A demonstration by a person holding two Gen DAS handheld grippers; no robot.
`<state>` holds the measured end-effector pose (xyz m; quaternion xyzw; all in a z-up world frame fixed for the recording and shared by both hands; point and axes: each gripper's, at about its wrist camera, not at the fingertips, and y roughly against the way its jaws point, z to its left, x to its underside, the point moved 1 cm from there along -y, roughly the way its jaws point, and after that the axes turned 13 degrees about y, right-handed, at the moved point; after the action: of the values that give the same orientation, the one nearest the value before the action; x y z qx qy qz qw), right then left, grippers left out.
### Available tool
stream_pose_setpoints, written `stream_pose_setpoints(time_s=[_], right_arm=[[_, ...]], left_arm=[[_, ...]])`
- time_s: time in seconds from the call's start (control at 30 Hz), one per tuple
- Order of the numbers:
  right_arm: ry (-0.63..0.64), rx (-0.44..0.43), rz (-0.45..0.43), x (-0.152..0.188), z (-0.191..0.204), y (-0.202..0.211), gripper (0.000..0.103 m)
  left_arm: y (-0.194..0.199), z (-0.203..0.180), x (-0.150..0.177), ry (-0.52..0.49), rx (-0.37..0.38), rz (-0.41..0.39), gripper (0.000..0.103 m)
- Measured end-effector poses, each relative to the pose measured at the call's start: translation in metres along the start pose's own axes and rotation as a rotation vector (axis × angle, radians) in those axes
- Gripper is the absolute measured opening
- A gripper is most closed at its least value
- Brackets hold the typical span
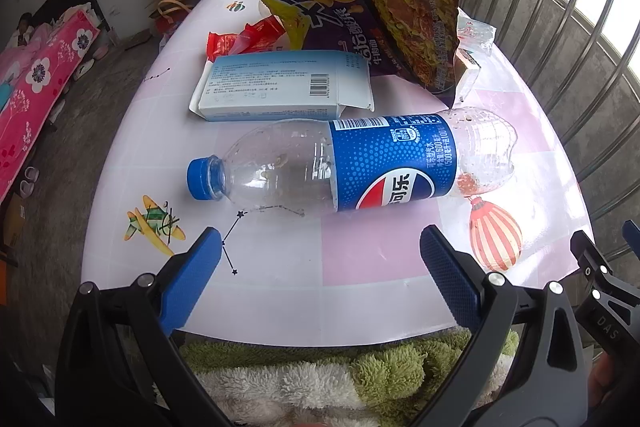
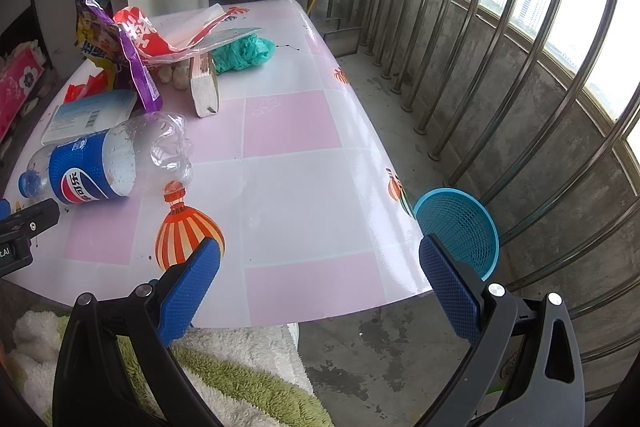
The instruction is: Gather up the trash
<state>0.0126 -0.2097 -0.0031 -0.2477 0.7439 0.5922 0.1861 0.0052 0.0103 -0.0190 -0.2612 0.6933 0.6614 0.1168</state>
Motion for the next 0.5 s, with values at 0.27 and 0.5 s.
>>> stream_pose_setpoints(time_s=[0.27, 0.5], right_arm=[[0.0, -0.002, -0.003, -0.0001, 0.0021, 0.0, 0.097], [-0.007, -0.02, -0.022, -0.005, 0.0055, 0.0007, 0.097]], left_arm=[[0.0014, -0.0007, 0.0003, -0.006, 0.013, 0.001, 0.096], [0.0084, 0.0017, -0.0075, -0.003, 0.037, -0.039, 0.096]])
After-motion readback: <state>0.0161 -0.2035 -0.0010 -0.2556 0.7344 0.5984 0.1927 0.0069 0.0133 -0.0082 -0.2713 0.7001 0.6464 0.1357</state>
